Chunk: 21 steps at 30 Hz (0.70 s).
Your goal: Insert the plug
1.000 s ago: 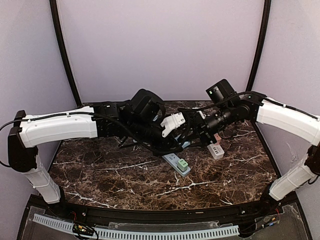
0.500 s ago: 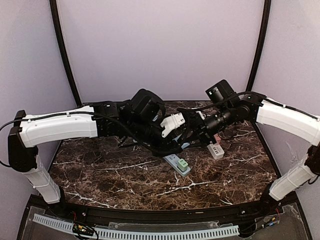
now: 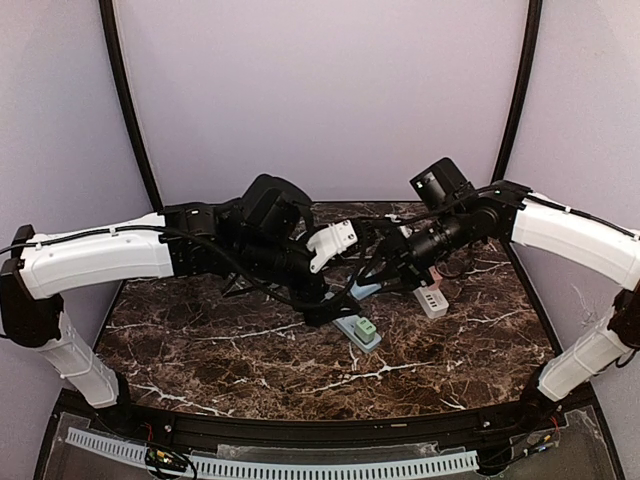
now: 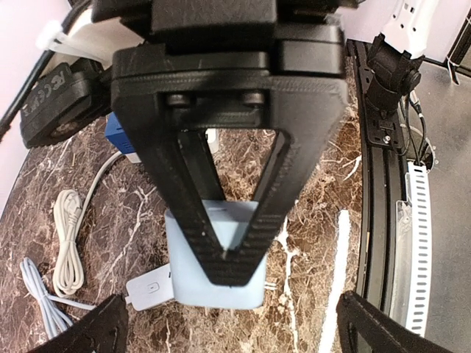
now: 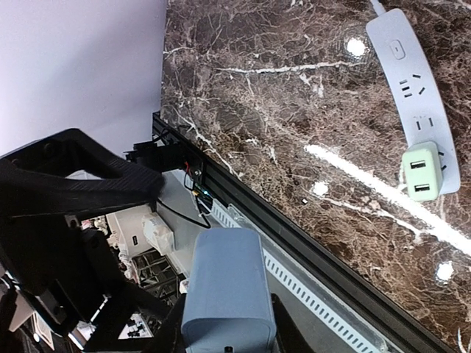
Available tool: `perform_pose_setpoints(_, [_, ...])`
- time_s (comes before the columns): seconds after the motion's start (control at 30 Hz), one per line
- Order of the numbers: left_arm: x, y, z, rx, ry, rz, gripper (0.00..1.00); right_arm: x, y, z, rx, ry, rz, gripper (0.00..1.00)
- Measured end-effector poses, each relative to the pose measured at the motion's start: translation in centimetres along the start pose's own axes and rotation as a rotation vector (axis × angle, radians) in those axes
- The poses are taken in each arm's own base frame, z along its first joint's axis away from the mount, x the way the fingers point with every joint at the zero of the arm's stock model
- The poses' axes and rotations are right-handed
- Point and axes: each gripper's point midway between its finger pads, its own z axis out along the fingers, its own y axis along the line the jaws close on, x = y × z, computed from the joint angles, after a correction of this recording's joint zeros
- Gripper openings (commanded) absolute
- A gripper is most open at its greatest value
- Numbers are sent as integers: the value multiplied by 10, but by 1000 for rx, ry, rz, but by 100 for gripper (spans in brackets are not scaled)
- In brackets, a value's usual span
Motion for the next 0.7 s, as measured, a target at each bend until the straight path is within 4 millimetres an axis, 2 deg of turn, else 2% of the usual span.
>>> perform_pose_setpoints(0.23, [-6,6,-31,-56,-58,-21,99,-14,-7,-2,98,-33,-38,0])
perform_pose_setpoints(0.37, [-1,15,-51,-124,-73,-30,99,-22,-12,-2,158,-46,-71,0])
perform_pose_setpoints(0.53, [13,28,-76,-229,-70,-47,99,-31,-25,4,233,-37,-101,0])
perform_pose_setpoints(0.7, [38,44,-102,-354,-47,-72,99,-41,-32,7,291,-36,-145,0])
